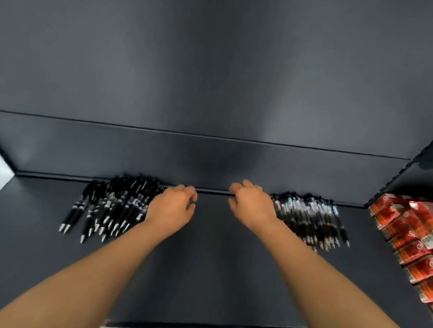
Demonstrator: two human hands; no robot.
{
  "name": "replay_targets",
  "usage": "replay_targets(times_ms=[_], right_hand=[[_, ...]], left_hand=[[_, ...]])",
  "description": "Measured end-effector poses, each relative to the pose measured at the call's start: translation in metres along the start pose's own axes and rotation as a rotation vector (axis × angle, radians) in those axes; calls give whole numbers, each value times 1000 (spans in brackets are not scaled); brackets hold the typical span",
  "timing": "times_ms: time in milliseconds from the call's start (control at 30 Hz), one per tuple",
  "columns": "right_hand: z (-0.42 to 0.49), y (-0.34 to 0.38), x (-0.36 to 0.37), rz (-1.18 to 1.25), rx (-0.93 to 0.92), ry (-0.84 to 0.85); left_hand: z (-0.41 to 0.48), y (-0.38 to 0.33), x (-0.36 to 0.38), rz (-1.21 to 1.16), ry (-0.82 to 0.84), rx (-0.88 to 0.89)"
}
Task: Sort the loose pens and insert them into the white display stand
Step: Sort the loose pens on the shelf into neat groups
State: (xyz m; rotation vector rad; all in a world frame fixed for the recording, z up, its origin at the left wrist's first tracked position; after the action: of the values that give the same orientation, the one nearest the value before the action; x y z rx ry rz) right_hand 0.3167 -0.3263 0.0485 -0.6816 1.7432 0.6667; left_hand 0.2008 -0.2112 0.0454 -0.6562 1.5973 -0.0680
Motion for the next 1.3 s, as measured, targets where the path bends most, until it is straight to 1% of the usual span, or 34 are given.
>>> replay_targets(times_ms=[133,300,400,500,567,667,833,967,1067,1167,1233,1300], right_hand=[[16,86,-6,19,-216,-59],[33,208,-1,64,-404,-33],[39,281,7,90,-482,19],[43,348,19,95,-540,78],[45,384,29,84,-564,121],[49,428,46,72,-576,195],[54,474,67,62,-596,280],[60,489,82,51,-590,348],[64,491,85,56,-572,365],[68,488,88,59,-557,366],[72,480,86,85,-521,351],[77,468,83,134,-468,331]], left_hand=[[-29,54,-31,15,-72,-116],[-76,141,-63,36,-99,-251],[-106,199,-79,26,-104,-337],[-134,257,-92,-36,-125,-407],[-149,291,-96,-60,-126,-459],[-170,335,-94,-91,-80,-538],[-197,385,-87,2,48,-657],[-202,395,-76,105,144,-690],[-200,395,-72,138,164,-705],[-194,393,-68,95,184,-653],[-181,386,-67,44,198,-561],[-166,375,-72,-4,164,-484]])
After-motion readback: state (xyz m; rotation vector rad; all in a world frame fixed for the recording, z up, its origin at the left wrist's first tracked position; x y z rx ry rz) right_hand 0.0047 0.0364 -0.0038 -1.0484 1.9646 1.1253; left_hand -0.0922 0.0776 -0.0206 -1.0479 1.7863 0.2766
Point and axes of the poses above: each hand's wrist, its own z-axis towards the middle knuckle, its own x-axis out of the palm, y = z × x, the point moved 8 cm from there along z, towards the middle knuckle, and after that the axes turned 15 degrees about y, right-handed, at the moved point
